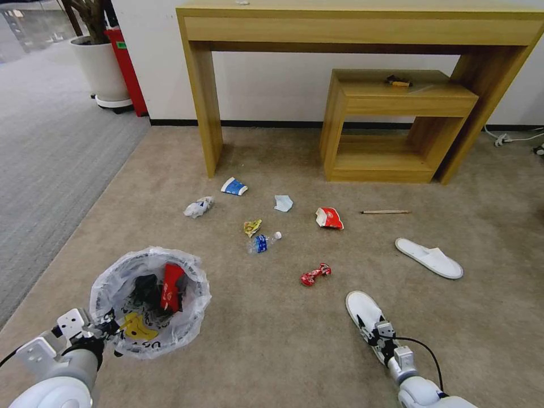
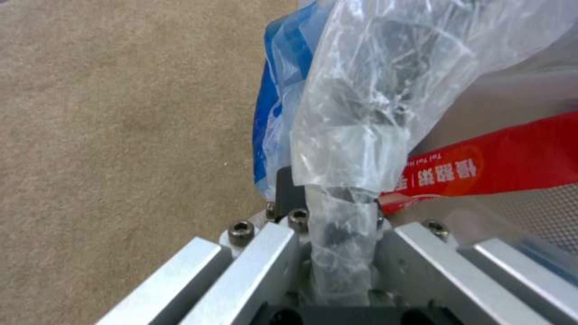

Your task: Pick up the trash bin and place the garbage on the floor into it.

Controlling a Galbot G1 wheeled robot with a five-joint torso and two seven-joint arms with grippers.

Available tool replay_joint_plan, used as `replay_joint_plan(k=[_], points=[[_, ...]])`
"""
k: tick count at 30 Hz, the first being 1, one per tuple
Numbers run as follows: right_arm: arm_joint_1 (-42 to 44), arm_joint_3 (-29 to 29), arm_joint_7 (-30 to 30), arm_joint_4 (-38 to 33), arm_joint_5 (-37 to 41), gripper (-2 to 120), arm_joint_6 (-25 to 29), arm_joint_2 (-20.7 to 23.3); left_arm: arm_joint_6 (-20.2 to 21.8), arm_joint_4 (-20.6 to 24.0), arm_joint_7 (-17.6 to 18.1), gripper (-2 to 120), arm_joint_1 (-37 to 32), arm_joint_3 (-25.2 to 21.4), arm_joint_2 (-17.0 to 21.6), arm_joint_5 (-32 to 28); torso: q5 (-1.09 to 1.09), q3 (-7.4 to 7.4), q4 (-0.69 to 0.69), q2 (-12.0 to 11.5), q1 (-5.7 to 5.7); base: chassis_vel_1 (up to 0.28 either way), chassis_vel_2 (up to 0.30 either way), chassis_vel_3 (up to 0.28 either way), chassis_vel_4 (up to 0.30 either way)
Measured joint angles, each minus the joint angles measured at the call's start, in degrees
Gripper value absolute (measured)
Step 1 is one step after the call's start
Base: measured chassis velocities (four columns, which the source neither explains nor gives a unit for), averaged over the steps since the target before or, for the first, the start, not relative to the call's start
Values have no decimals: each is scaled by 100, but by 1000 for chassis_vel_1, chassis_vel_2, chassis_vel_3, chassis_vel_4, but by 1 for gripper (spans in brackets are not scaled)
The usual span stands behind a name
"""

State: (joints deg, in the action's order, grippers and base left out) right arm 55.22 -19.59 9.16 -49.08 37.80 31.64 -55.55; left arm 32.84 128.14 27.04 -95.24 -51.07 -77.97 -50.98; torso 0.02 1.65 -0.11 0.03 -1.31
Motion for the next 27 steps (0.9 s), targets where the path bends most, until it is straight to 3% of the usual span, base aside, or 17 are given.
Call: replay_joint_plan(k=[13, 27], points=[[-57, -27, 2, 74, -59, 0, 68, -9, -18, -160, 1, 0, 108, 67, 4, 22, 0, 0, -1, 0, 0, 0, 0, 0, 0], [-226, -239, 130, -963, -223, 0, 229, 291, 16, -341, 18, 0, 77, 136, 6, 116, 0, 0, 0, 0, 0, 0, 0, 0, 0]])
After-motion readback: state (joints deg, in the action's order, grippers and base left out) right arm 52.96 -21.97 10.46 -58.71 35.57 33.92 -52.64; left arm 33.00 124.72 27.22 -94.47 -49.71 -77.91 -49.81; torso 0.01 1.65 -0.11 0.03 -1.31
